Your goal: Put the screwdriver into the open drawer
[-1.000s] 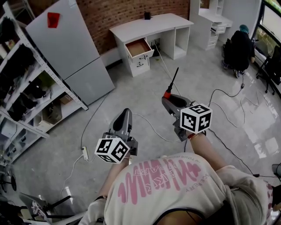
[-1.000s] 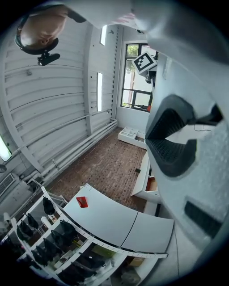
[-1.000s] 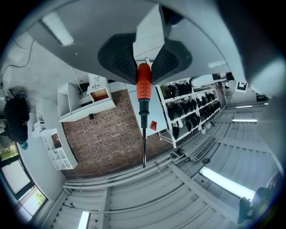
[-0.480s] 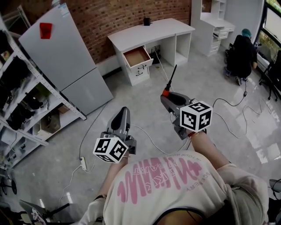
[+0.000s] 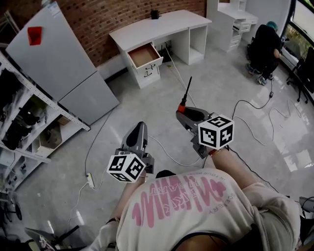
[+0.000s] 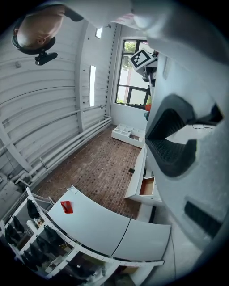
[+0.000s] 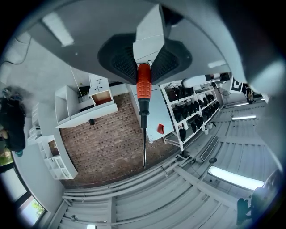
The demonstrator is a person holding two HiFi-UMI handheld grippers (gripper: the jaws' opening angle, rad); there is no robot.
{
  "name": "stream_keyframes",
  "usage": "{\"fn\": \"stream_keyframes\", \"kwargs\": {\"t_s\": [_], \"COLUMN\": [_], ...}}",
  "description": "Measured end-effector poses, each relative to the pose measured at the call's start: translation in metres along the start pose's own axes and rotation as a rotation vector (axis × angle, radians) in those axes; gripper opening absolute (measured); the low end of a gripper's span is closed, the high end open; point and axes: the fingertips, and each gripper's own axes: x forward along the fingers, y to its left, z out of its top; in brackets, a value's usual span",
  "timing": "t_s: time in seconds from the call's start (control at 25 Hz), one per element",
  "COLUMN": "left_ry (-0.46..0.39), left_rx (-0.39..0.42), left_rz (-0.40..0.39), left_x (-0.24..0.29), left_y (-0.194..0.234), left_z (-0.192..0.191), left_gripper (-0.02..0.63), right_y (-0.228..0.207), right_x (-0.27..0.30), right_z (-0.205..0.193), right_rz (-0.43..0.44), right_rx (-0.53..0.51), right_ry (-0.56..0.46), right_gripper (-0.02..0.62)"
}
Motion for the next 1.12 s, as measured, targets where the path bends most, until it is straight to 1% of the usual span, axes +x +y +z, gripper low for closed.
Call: {"fn": "stream_keyframes", "kwargs": {"t_s": [0.12, 0.32, 0.48, 0.64, 0.76, 0.84, 0.96, 1.12], "left_ry": [0.012, 0.030, 0.047, 0.078, 0.100, 0.108, 0.114, 0.142], "left_rx": [0.010, 0.019, 0.011, -0.017, -0.030, -0.025, 0.000, -0.013], "left_rz": [0.001, -0.033, -0.037, -0.046, -0.057, -0.067, -0.099, -0.133], "left_x": [0.000, 0.015, 0.036, 0.067, 0.094, 0.115, 0.145, 0.174], "left_y": [0.003, 0.012, 0.039, 0.072, 0.102, 0.121, 0.144, 0.174], "left_z": [-0.004, -0.006, -0.007, -0.008, 0.002, 0.014, 0.032, 0.044], "left_gripper": [0.002, 0.003, 0.002, 0.002, 0.002, 0.002, 0.003, 0.002], "right_y": [-0.004, -0.017, -0.033, -0.058, -0.072, -0.080, -0.092, -0.111], "right_x": [0.002, 0.017, 0.042, 0.077, 0.111, 0.136, 0.170, 0.208], "right_z": [-0.007, -0.004, -0.001, 0.002, 0.015, 0.030, 0.053, 0.070], "right_rz": [-0.005, -0.025, -0.049, -0.086, -0.099, -0.101, -0.113, -0.137], "right_rx": [0.016, 0.035, 0.051, 0.081, 0.107, 0.107, 0.092, 0.121], "right_ry": [0.005, -0.004, -0.002, 0.021, 0.021, 0.014, -0.002, -0.013], "right_gripper": [0.110, 0.110, 0.110, 0.110, 0.110, 0.110, 0.110, 0.110]}}
